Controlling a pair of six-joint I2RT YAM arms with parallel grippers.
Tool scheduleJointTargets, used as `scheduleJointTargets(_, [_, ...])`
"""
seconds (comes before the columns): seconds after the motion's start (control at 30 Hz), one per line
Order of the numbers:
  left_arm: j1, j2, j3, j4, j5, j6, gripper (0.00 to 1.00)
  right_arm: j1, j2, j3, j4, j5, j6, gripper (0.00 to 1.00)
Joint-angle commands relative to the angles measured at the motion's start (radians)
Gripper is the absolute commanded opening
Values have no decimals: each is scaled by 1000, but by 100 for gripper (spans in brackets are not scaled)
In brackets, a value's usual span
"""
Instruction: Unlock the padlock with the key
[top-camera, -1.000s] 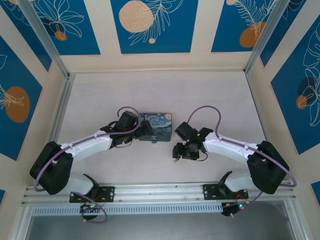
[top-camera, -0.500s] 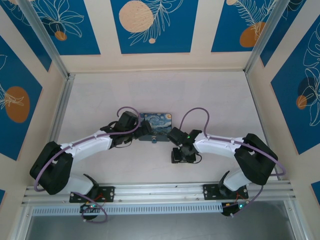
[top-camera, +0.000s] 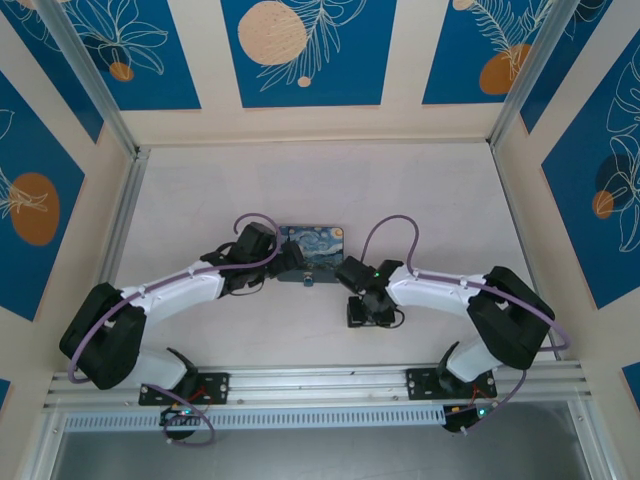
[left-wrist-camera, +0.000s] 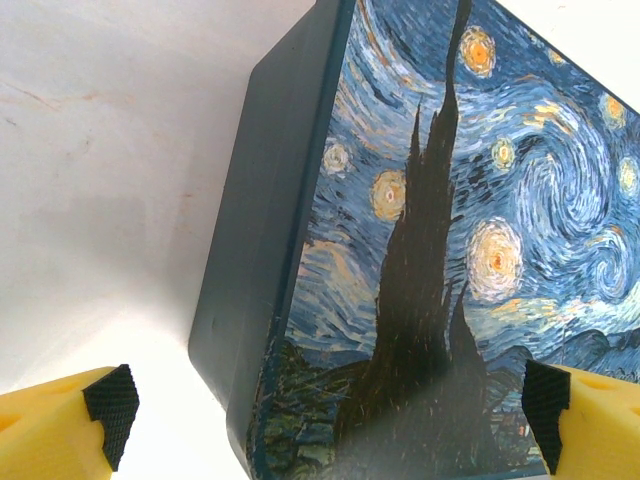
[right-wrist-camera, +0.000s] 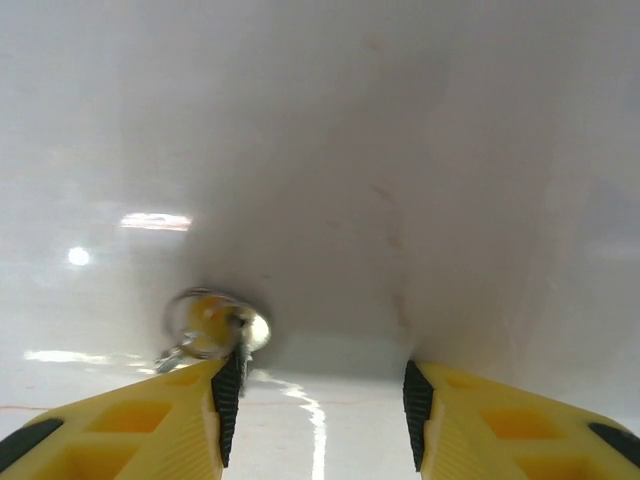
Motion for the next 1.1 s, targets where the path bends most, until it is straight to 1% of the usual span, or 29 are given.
scheduleJointTargets(0.0, [-11,4,2,-9,-9,15,100,-21,-54,-43,-74,39,31,51])
scheduleJointTargets(0.13, [-11,14,5,-3,-4,12,100,-25,-78,-11,-67,27,24,52])
scheduleJointTargets(0.33, [-11,10,5,-7,-6,12,100,-22,-45,43,-59,18,-12,52])
scheduleJointTargets(0.6, [-12,4,2,-11,-12,12,100,-19,-54,5,-51,11,-5,46])
scheduleJointTargets(0.77, [-11,13,6,-9,-9,11,100,-18,-64,-32,-32,4,3,44])
scheduleJointTargets(1.07, [-11,13,14,-14,-11,13,100,-19,26,-27,4,16,-20,40])
